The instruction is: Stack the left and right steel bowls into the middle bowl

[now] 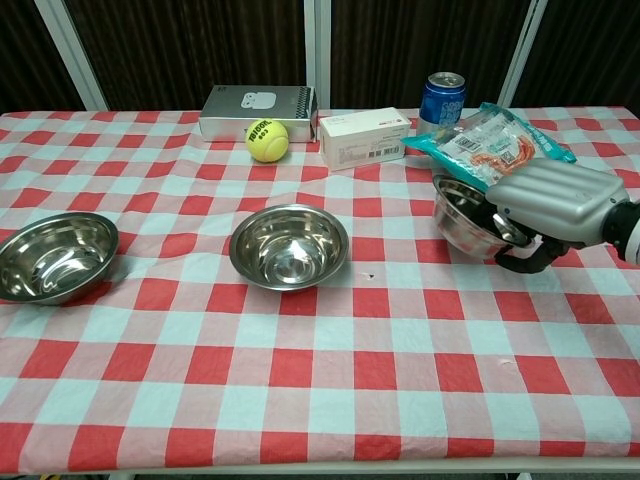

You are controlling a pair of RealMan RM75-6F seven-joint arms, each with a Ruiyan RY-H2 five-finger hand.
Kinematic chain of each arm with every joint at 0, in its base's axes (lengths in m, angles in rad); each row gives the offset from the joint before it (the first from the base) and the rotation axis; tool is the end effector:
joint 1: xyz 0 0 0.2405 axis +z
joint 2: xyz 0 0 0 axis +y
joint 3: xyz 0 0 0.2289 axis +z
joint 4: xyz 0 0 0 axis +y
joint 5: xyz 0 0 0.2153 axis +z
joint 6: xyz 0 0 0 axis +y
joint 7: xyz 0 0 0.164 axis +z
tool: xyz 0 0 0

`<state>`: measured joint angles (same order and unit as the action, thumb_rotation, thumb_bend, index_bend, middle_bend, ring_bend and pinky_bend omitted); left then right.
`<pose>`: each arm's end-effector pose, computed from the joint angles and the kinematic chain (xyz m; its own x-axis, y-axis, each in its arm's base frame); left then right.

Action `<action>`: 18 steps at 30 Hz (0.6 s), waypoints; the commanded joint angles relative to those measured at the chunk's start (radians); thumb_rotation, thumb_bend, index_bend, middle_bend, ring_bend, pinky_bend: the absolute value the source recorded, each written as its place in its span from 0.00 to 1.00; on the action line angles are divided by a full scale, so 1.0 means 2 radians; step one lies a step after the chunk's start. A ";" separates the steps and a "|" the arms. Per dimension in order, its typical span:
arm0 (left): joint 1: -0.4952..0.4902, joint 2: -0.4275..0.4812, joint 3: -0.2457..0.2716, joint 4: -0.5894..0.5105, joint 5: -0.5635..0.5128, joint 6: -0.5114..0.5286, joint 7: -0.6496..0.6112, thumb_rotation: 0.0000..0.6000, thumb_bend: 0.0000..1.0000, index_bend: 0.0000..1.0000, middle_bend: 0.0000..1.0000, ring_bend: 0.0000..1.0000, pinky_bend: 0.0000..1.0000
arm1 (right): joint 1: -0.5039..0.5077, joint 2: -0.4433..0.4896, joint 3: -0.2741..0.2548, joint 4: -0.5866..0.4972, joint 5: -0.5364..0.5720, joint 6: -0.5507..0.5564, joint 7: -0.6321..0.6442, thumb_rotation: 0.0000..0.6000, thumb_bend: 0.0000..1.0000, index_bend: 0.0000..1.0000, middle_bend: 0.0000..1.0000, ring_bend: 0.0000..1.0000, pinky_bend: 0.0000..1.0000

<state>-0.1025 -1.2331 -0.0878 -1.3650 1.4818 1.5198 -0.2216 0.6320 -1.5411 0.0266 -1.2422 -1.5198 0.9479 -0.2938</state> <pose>-0.3187 0.2152 0.1467 0.3047 -0.0894 0.9482 0.9520 -0.0014 -0.3061 -0.1945 -0.3168 -0.0379 0.7452 -0.1421 0.6516 -0.5997 -0.5701 0.5615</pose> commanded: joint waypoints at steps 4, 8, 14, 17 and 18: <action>-0.002 0.000 0.002 -0.002 0.003 -0.003 0.002 1.00 0.16 0.26 0.25 0.16 0.25 | 0.021 0.023 0.024 -0.044 -0.005 0.008 -0.022 1.00 0.34 0.63 0.53 0.65 0.64; -0.003 0.000 0.005 -0.007 0.014 0.004 0.009 1.00 0.15 0.26 0.25 0.16 0.25 | 0.049 0.024 0.043 -0.068 0.004 -0.015 -0.056 1.00 0.34 0.63 0.53 0.65 0.64; -0.001 0.003 0.004 -0.020 0.022 0.018 0.024 1.00 0.14 0.25 0.25 0.16 0.25 | 0.092 -0.009 0.063 -0.066 0.030 -0.062 -0.097 1.00 0.34 0.63 0.53 0.65 0.64; 0.000 0.004 0.005 -0.024 0.024 0.021 0.029 1.00 0.14 0.24 0.25 0.16 0.25 | 0.108 -0.028 0.070 -0.061 0.044 -0.076 -0.109 1.00 0.34 0.63 0.53 0.65 0.64; 0.000 0.004 0.005 -0.024 0.024 0.021 0.029 1.00 0.14 0.24 0.25 0.16 0.25 | 0.112 -0.034 0.071 -0.061 0.046 -0.078 -0.112 1.00 0.35 0.63 0.53 0.65 0.64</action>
<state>-0.1021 -1.2255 -0.0782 -1.4134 1.5291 1.5623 -0.1629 0.8440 -1.5925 0.1596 -1.3678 -1.4403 0.8050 -0.5046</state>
